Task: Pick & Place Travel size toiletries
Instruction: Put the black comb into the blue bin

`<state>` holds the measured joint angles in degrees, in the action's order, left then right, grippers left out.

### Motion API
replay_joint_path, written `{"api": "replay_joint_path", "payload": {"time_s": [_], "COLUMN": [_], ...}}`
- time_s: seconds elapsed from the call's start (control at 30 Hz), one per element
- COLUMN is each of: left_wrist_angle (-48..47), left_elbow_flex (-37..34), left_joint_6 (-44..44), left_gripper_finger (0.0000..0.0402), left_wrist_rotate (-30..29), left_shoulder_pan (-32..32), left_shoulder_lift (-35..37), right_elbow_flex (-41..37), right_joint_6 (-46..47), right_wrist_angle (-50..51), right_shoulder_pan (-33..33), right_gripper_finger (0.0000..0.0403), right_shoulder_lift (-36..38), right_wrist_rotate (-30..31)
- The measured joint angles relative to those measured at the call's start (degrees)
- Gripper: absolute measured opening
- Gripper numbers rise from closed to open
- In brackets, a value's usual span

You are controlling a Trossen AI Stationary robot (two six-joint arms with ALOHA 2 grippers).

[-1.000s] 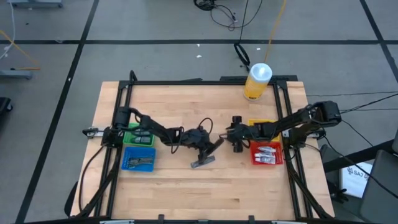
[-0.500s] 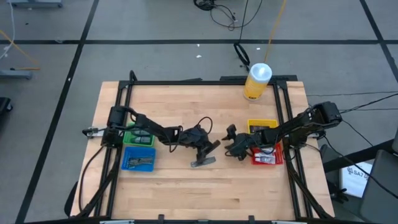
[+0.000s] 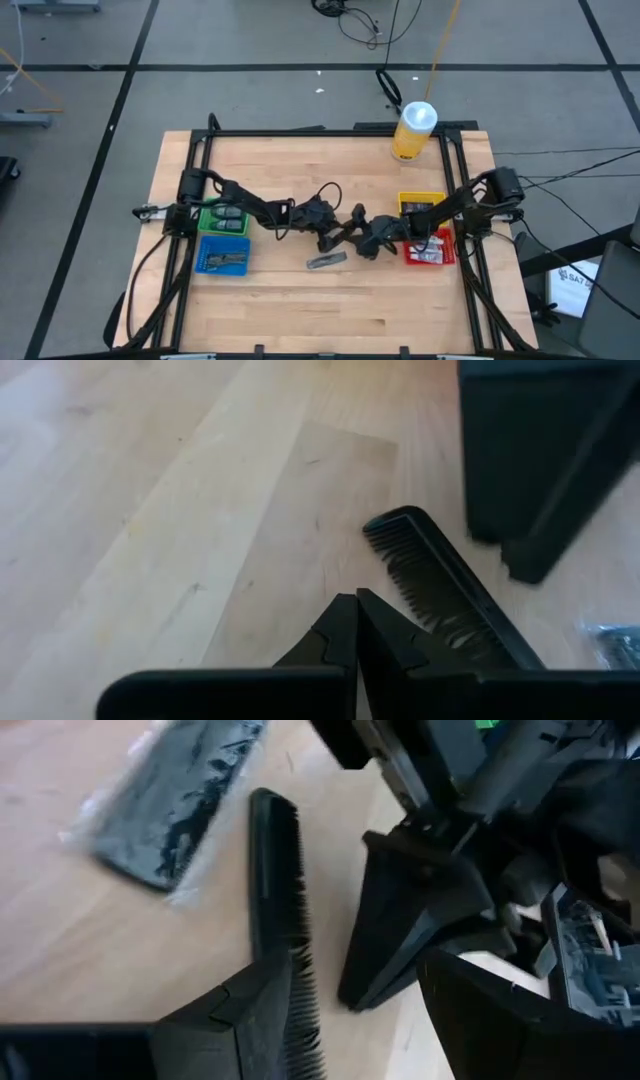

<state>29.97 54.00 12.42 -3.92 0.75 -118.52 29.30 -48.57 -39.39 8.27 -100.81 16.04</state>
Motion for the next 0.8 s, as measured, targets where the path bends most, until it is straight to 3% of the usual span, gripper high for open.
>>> {"api": "replay_joint_path", "payload": {"time_s": [0.27,0.5,0.8], "left_wrist_angle": [0.7,0.6,1.4], "left_elbow_flex": [0.1,0.1,0.1], "left_joint_6": [-0.1,-0.3,-1.3], "left_gripper_finger": [0.0006,0.0006,0.0002], "left_wrist_rotate": [0.0,0.0,4.1], "left_shoulder_pan": [0.0,0.0,0.2], "left_shoulder_lift": [-1.9,-1.9,-1.9], "right_elbow_flex": [0.2,2.3,8.9], "right_joint_6": [4.5,12.8,14.8], "right_wrist_angle": [2.9,19.6,31.5], "right_shoulder_pan": [0.8,0.3,-4.0], "right_gripper_finger": [0.0212,0.0212,0.0198], "right_shoulder_lift": [3.0,9.4,9.4], "right_wrist_rotate": [2.0,1.5,-6.8]}}
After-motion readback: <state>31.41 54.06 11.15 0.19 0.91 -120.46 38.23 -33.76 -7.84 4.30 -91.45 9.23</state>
